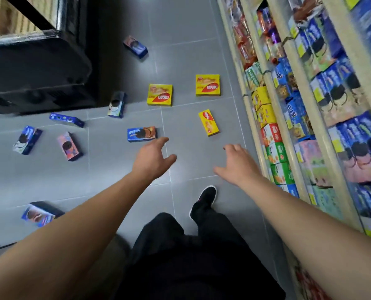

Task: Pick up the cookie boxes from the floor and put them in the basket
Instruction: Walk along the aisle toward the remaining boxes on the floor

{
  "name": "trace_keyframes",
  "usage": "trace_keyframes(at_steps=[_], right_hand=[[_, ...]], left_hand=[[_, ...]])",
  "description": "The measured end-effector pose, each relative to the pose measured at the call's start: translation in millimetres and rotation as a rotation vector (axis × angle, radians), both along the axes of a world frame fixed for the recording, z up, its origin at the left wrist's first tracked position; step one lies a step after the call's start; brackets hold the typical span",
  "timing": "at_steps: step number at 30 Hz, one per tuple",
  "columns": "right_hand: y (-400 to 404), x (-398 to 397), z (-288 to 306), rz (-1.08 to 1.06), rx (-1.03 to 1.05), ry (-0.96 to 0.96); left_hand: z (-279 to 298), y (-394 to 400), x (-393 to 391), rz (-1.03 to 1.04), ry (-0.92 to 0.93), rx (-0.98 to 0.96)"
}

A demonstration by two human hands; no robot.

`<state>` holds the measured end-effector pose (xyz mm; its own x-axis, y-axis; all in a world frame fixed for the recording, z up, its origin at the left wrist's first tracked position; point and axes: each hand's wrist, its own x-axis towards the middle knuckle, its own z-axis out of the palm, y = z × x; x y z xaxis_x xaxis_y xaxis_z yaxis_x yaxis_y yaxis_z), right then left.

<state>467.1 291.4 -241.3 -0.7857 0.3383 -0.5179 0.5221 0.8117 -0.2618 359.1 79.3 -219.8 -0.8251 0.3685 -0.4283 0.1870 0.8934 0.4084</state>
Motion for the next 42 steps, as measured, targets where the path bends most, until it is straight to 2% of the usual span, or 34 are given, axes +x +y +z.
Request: trace_keyframes(at_steps=[5,9,21,28,31,38,42], right_hand=[[46.7,-58.8,-13.9,0.0,-0.036,-0.024],[80.4,-111.4,-42.2,-0.003,-0.038,-0.085],[140.0,-287.8,-184.9,-0.15,-0.102,-0.26],[173.0,-328.5,-318.1,-0.241,-0.162,-0.303],[192.8,-335.6,-402.2,-0.282,-0.171,-0.31],[203.3,-333.1,-588.9,-0.364,-0.211,-0.315],[195.1,-332.9,-664.0,-0.347,-0.144,-0.252]], left_hand=[[-11.5,38.0,-50.3,0.043,-0.01,-0.03],[-42.9,69.8,-105.9,0.084,-0.079,-0.022],[-197.7,170.3,-288.0,0.008,-0.289,0.036],[-328.4,225.7,-338.1,-0.034,-0.355,-0.041],[-410.0,249.4,-349.6,-0.064,-0.363,-0.079],[-597.2,285.9,-359.0,-0.352,-0.295,-0.187],[-674.9,301.7,-364.0,-0.541,-0.177,-0.223]])
